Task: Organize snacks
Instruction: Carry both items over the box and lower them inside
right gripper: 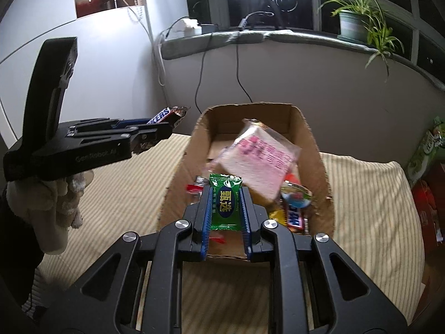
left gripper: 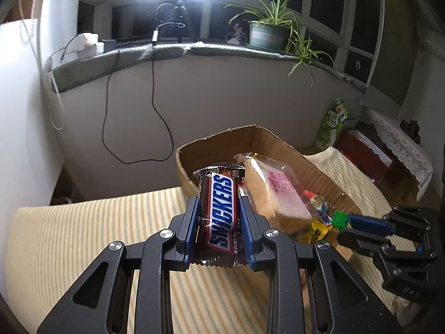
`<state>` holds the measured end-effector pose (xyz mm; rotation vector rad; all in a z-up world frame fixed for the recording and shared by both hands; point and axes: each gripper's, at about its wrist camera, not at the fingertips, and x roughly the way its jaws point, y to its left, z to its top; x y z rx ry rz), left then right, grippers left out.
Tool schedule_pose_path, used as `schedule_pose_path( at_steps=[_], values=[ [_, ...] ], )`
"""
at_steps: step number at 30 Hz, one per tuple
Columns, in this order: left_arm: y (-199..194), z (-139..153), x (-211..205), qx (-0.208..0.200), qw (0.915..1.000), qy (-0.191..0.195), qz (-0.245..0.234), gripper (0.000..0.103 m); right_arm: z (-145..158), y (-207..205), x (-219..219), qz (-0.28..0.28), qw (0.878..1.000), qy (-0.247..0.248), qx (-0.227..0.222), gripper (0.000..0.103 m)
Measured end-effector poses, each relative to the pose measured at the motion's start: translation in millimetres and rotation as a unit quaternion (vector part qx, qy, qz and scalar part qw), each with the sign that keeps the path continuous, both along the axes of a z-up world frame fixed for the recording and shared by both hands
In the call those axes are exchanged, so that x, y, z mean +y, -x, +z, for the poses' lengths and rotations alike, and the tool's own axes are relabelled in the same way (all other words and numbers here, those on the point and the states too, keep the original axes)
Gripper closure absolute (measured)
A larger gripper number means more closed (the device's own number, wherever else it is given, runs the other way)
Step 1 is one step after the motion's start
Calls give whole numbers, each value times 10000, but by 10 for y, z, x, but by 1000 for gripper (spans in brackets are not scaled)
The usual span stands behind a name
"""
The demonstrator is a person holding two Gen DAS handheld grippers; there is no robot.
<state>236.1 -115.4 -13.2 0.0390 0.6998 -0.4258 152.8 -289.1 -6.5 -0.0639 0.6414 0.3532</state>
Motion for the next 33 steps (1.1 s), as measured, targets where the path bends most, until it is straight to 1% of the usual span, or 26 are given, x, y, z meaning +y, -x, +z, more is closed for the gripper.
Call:
schedule_pose_path(
  at_steps=[7, 14, 19, 33],
  values=[
    [-279, -100, -182, 122, 9999, -112, -31, 77, -66, -104, -127, -59, 10000, 0, 76, 84],
    [-451, -167, -288, 188, 9997, -165, -61, 77, -155, -230, -166, -64, 9998, -52, 186, 84],
    [-501, -209, -330, 221, 9995, -184, -101, 77, -195, -338, -173, -32, 9997, -57, 240, 84],
    [-555, -263, -370, 275, 9992, -208, -179, 77, -281, -448, -181, -18, 9993, -52, 375, 84]
  ],
)
